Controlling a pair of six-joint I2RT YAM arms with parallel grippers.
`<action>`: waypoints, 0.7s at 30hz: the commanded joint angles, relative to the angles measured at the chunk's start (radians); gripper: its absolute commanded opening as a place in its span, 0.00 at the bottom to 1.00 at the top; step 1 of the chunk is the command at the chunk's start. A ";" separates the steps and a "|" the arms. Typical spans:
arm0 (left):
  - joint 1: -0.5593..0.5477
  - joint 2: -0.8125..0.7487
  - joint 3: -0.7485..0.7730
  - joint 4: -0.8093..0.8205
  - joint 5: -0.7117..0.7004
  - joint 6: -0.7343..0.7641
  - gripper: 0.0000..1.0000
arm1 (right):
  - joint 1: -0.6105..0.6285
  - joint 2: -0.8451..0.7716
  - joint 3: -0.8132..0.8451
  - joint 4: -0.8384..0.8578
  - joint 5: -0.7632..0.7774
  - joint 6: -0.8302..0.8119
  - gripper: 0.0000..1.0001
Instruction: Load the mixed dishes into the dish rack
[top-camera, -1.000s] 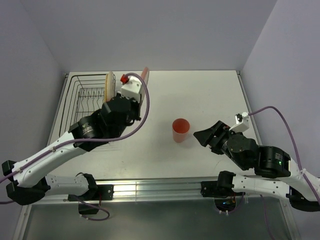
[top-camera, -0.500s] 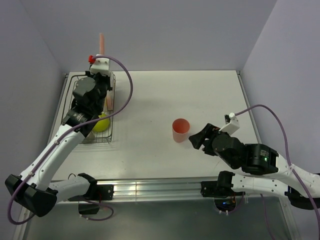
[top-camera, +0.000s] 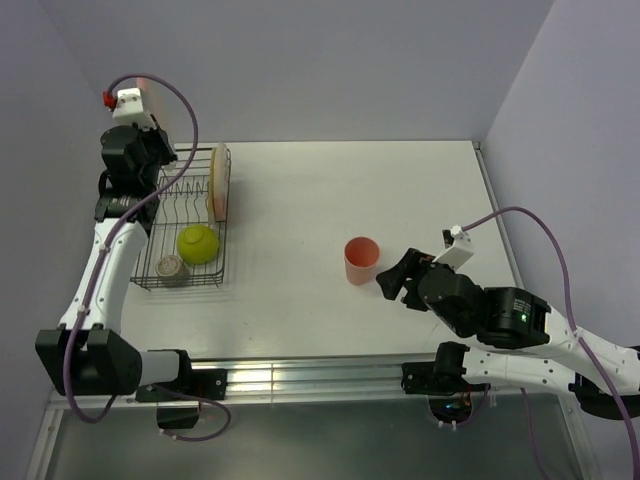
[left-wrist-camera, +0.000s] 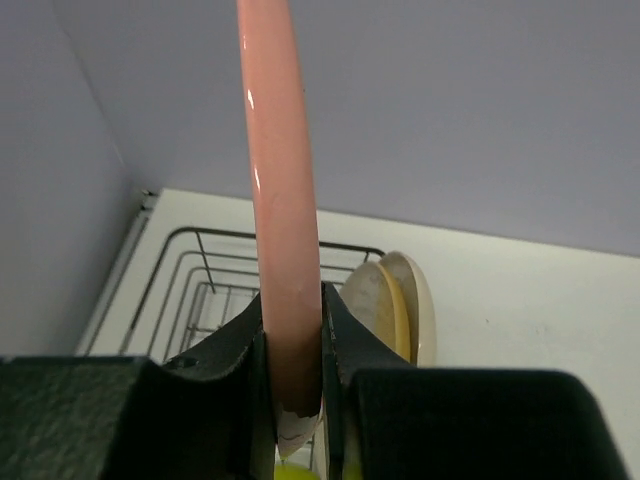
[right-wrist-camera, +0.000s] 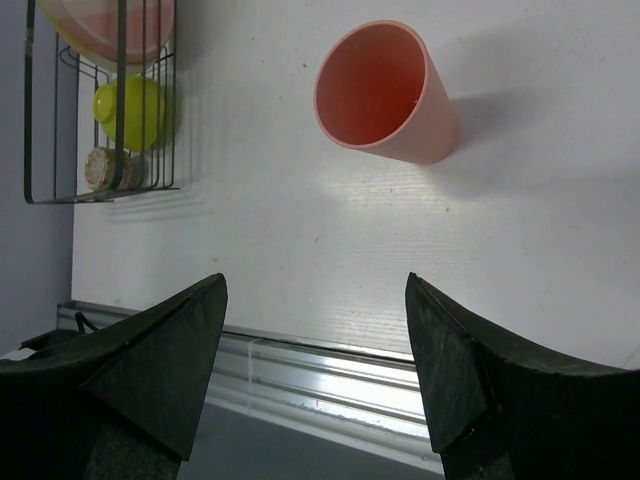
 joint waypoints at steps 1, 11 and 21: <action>0.026 0.047 0.139 0.057 0.223 -0.081 0.00 | -0.013 -0.016 -0.018 0.052 0.028 -0.029 0.79; 0.037 0.103 0.010 0.000 0.322 -0.089 0.00 | -0.033 0.021 -0.007 0.080 -0.012 -0.080 0.80; 0.037 0.106 -0.027 -0.002 0.310 -0.055 0.00 | -0.063 0.012 -0.043 0.120 -0.066 -0.095 0.80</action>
